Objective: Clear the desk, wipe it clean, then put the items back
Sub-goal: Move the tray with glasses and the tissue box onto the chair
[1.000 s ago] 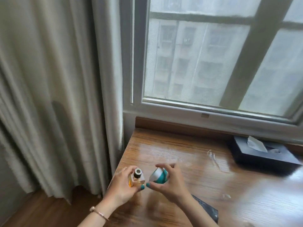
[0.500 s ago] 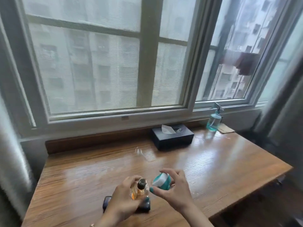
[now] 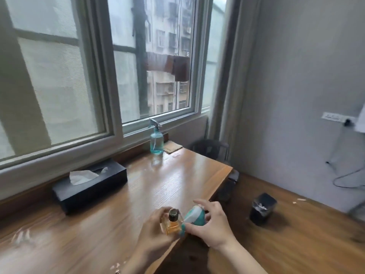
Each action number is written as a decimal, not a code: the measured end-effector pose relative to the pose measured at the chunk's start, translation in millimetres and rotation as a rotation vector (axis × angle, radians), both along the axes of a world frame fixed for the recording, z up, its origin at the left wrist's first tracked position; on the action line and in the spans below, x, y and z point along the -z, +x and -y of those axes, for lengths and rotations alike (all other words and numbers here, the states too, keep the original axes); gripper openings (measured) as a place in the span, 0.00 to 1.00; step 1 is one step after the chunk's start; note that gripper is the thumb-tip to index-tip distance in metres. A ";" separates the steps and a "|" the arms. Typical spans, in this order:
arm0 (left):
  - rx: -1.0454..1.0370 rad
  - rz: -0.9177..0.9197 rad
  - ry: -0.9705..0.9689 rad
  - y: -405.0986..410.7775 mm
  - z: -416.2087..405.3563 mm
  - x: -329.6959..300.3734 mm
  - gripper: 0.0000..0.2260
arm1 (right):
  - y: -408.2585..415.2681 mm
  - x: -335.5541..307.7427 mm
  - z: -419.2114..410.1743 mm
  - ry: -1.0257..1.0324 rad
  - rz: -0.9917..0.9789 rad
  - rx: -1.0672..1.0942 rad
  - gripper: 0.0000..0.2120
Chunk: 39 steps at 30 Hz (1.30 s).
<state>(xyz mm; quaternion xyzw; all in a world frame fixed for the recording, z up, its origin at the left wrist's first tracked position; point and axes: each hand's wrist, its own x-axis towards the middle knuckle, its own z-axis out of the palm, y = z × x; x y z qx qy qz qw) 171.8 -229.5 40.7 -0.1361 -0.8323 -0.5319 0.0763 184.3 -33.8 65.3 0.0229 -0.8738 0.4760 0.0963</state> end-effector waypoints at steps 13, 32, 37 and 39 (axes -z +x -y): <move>0.261 0.084 0.093 -137.6 -231.6 8.9 0.21 | -95.9 22.2 -213.4 -0.053 -0.014 0.316 0.29; 0.348 0.199 -0.070 -403.2 -449.8 34.9 0.24 | -324.9 52.4 -414.5 -0.076 0.079 0.482 0.30; 0.278 0.280 -0.064 -445.2 -498.9 59.6 0.24 | -380.7 71.9 -469.0 -0.099 0.132 0.393 0.31; 0.226 0.311 -0.049 -463.2 -517.9 71.0 0.22 | -408.4 82.8 -492.2 -0.114 0.153 0.316 0.31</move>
